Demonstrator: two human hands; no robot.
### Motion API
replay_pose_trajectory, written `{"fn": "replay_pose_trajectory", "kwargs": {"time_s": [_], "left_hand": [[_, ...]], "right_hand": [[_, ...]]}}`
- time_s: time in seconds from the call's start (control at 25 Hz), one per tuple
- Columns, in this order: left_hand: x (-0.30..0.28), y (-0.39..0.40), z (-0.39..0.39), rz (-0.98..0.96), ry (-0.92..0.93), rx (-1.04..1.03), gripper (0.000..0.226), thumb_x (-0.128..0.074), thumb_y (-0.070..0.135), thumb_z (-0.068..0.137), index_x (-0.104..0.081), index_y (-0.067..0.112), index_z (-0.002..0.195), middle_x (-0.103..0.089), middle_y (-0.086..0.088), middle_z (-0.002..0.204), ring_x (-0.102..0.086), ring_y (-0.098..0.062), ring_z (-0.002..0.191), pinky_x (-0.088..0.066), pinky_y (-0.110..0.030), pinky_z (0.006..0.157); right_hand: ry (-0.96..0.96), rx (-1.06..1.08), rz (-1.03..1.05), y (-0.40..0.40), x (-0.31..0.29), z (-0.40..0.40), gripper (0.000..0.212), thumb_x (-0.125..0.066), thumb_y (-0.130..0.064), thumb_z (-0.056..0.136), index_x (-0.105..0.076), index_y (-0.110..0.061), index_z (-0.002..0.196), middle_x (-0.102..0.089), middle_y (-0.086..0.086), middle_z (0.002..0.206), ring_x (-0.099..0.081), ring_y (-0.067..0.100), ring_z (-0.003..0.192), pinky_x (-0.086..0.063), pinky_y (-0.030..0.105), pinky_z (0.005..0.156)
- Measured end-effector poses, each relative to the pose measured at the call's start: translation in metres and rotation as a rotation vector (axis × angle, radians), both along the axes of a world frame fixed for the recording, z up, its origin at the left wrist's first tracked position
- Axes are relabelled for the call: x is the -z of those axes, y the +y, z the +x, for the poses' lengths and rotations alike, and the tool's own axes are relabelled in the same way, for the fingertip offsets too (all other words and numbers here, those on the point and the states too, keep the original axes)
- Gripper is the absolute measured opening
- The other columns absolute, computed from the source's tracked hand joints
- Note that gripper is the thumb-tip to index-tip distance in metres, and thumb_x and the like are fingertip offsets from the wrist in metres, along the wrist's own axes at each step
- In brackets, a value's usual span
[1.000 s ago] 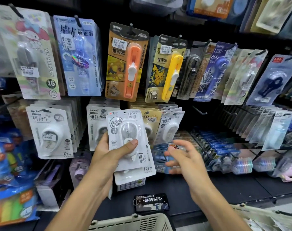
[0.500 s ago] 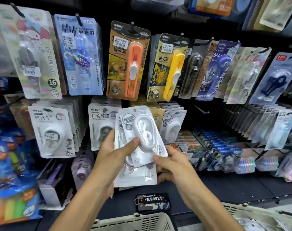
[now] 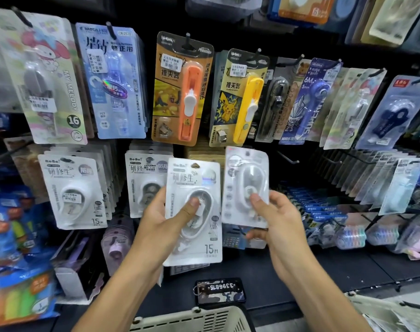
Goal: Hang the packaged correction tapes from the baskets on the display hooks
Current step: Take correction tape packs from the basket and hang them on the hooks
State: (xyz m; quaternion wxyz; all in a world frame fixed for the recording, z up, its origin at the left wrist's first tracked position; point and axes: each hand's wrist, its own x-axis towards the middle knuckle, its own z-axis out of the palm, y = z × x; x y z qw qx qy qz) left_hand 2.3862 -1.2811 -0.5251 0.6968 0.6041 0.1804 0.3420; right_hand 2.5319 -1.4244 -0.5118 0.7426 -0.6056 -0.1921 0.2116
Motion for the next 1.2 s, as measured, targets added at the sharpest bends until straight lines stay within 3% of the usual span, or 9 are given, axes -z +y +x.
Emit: {"fn": "replay_pose_trajectory", "kwargs": {"time_s": [0.2,0.4,0.56,0.64,0.76,0.84,1.0,1.12,1.2], "left_hand": [[-0.003,0.006,-0.001,-0.047,-0.029,-0.091,0.046,-0.075,0.029,0.078,-0.068,0.025,0.123,-0.079,0.003,0.114,-0.075,-0.022,0.105,-0.055,-0.053,0.099],[-0.001,0.006,-0.001,-0.066,-0.031,-0.095,0.044,-0.074,0.025,0.08,-0.068,0.023,0.123,-0.079,0.001,0.113,-0.076,-0.022,0.104,-0.054,-0.054,0.101],[-0.001,0.003,-0.002,-0.071,-0.02,-0.094,0.043,-0.074,0.023,0.08,-0.068,0.022,0.123,-0.079,0.001,0.113,-0.075,-0.021,0.105,-0.053,-0.053,0.102],[-0.001,0.006,-0.004,-0.07,-0.011,-0.089,0.039,-0.073,0.02,0.083,-0.068,0.022,0.122,-0.079,0.001,0.114,-0.075,-0.023,0.107,-0.052,-0.054,0.103],[-0.001,0.009,-0.006,-0.073,-0.009,-0.088,0.036,-0.072,0.017,0.088,-0.068,0.021,0.124,-0.078,0.0,0.115,-0.074,-0.026,0.108,-0.052,-0.056,0.103],[-0.001,0.009,-0.008,-0.066,-0.003,-0.093,0.04,-0.074,0.02,0.083,-0.068,0.021,0.123,-0.079,0.0,0.114,-0.074,-0.025,0.107,-0.052,-0.055,0.102],[-0.002,0.011,-0.012,-0.063,-0.006,-0.093,0.045,-0.074,0.025,0.076,-0.069,0.02,0.12,-0.079,0.0,0.111,-0.076,-0.022,0.101,-0.055,-0.05,0.097],[-0.001,0.012,-0.012,-0.054,0.005,-0.067,0.045,-0.075,0.025,0.076,-0.07,0.021,0.12,-0.079,0.0,0.111,-0.076,-0.023,0.102,-0.056,-0.047,0.094],[0.0,0.013,-0.013,-0.047,0.009,-0.04,0.045,-0.076,0.025,0.076,-0.07,0.022,0.12,-0.079,-0.001,0.111,-0.077,-0.023,0.101,-0.058,-0.042,0.086]], "right_hand": [[-0.035,0.164,-0.092,-0.009,0.005,0.026,0.021,-0.069,-0.018,0.094,-0.066,-0.014,0.114,-0.078,-0.002,0.093,-0.071,0.013,0.061,-0.05,0.027,0.04],[-0.067,0.179,-0.188,-0.005,0.013,0.032,0.029,-0.071,-0.034,0.092,-0.059,-0.021,0.115,-0.074,0.004,0.097,-0.06,0.016,0.048,-0.046,0.027,0.039],[-0.284,0.282,-0.528,-0.002,0.011,0.037,0.048,-0.071,-0.044,0.089,-0.041,-0.026,0.121,-0.058,-0.005,0.113,-0.065,0.018,0.085,-0.053,0.036,0.068],[-0.519,0.36,-0.553,-0.001,0.005,0.041,0.034,-0.066,-0.046,0.092,-0.052,-0.024,0.113,-0.061,-0.008,0.106,-0.063,0.012,0.087,-0.046,0.03,0.069],[-0.214,0.098,-0.357,0.025,-0.028,0.051,0.035,-0.054,-0.047,0.099,-0.065,-0.015,0.093,-0.073,0.002,0.072,-0.065,0.013,0.054,-0.048,0.027,0.05],[0.019,-0.061,-0.37,0.044,-0.051,0.063,0.04,-0.049,-0.043,0.103,-0.065,-0.007,0.096,-0.072,0.008,0.066,-0.063,0.018,0.049,-0.049,0.026,0.047],[0.068,-0.132,-0.471,0.067,-0.069,0.084,0.023,-0.047,-0.018,0.102,-0.063,-0.004,0.094,-0.074,0.008,0.064,-0.06,0.013,0.041,-0.046,0.019,0.039],[-0.119,-0.013,-0.64,0.084,-0.073,0.084,0.025,-0.047,-0.008,0.099,-0.063,-0.005,0.08,-0.065,0.007,0.051,-0.049,0.013,0.033,-0.038,0.016,0.036],[-0.378,0.119,-0.759,0.093,-0.069,0.082,0.024,-0.047,-0.005,0.095,-0.059,-0.007,0.074,-0.059,0.008,0.058,-0.05,0.022,0.045,-0.036,0.022,0.044]]}}
